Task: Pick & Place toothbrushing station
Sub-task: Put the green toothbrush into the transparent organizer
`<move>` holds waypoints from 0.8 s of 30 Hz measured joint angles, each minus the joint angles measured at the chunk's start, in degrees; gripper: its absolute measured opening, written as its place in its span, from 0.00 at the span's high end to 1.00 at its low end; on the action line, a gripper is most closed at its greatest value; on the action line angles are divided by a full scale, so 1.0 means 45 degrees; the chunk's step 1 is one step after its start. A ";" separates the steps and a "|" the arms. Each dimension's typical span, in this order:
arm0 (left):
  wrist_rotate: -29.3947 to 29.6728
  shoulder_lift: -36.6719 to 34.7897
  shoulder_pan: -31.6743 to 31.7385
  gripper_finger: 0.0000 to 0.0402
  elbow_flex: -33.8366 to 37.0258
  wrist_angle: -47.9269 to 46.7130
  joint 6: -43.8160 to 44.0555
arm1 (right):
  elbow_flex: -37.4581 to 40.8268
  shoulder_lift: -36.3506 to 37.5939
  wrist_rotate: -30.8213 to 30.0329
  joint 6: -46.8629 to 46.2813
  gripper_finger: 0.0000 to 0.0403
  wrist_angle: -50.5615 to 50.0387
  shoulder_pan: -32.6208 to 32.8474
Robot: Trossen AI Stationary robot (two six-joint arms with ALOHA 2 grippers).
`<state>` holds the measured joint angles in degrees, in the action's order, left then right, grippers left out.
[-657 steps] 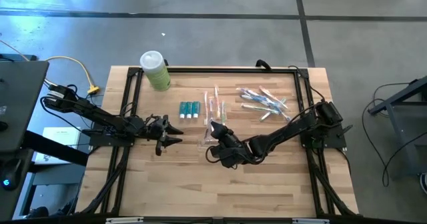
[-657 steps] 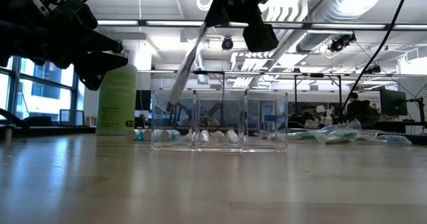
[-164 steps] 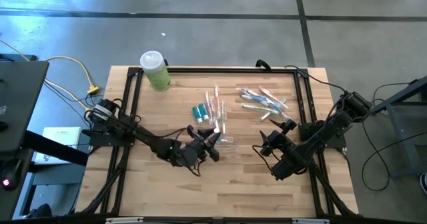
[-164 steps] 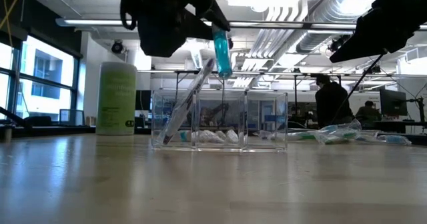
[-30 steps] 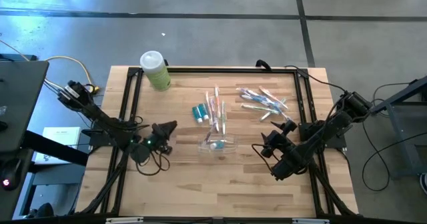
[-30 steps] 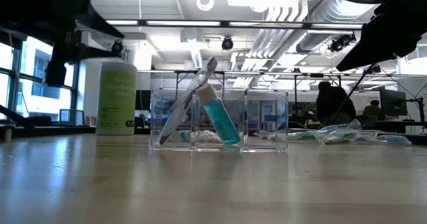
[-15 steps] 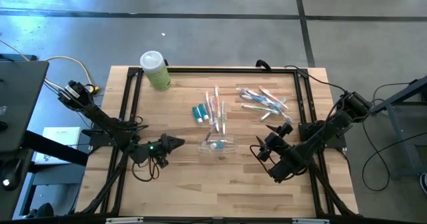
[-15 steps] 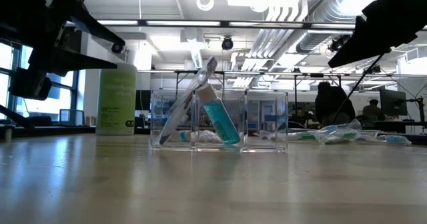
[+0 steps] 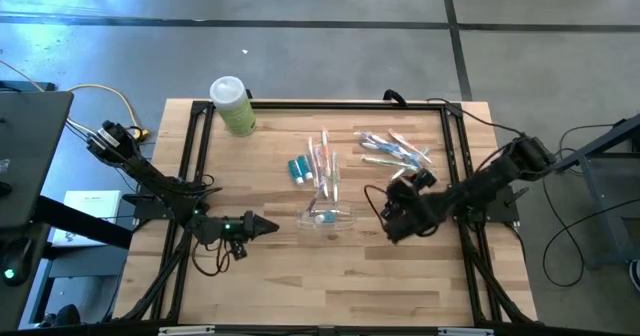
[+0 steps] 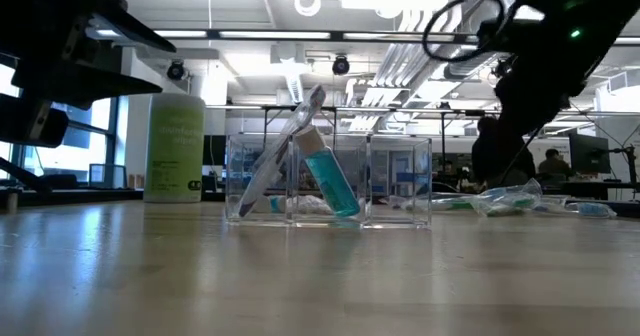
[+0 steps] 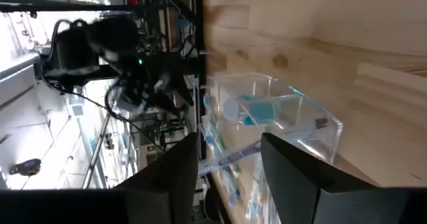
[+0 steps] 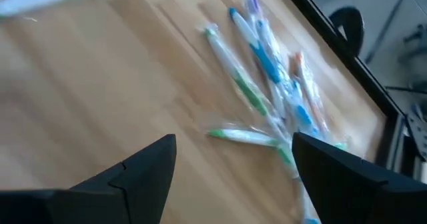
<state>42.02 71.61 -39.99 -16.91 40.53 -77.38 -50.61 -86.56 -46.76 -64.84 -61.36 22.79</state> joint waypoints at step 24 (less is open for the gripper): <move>-0.3396 0.0000 0.1449 0.61 0.0000 0.4195 1.3998 | 0.0000 0.0002 0.4993 0.8266 0.28 0.3875 -0.6073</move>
<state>26.73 71.61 -33.47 -16.91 59.41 -14.39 -50.61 -86.56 -24.29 -27.64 -43.92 -4.54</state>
